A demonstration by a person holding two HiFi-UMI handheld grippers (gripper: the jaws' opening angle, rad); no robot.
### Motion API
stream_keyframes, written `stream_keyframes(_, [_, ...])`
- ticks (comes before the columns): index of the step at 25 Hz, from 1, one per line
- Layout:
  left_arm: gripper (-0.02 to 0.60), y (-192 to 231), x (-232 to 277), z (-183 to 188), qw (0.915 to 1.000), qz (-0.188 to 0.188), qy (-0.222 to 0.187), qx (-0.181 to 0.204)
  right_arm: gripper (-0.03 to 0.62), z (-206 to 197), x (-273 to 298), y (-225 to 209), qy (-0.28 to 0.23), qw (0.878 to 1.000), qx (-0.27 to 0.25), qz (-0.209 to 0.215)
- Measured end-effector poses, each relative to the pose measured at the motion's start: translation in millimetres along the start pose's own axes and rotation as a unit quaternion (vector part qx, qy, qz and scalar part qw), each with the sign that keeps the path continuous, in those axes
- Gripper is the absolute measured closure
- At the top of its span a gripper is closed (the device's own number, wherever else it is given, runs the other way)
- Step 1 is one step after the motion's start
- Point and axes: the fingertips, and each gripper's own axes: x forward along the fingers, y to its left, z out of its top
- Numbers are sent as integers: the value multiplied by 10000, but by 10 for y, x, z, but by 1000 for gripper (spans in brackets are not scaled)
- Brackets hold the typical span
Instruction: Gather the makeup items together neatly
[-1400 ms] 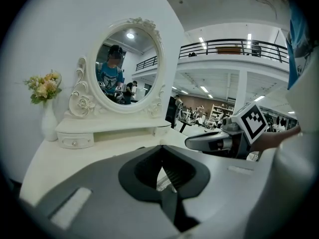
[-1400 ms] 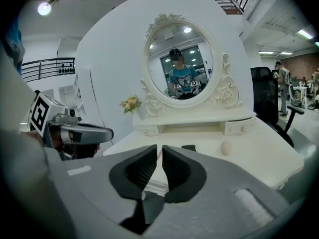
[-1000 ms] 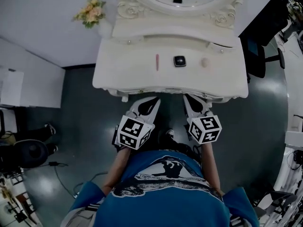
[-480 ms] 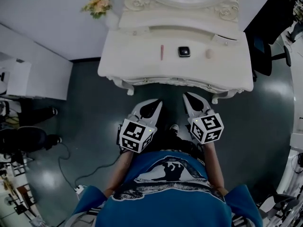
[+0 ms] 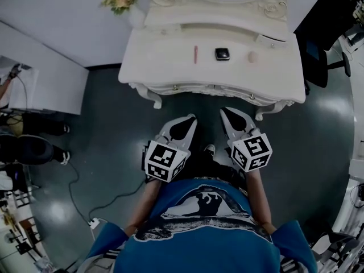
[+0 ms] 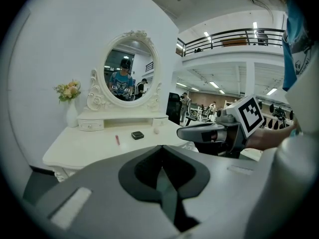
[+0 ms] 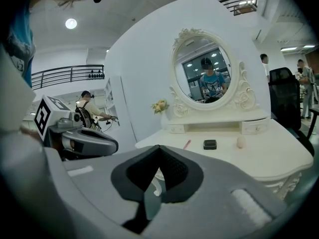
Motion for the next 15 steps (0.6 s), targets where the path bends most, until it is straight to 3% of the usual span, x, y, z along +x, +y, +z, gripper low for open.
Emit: stream_keyframes(15, [563, -249, 34, -64, 9995, -264, 65, 164, 592, -58, -141, 72, 100, 9999, -81, 21])
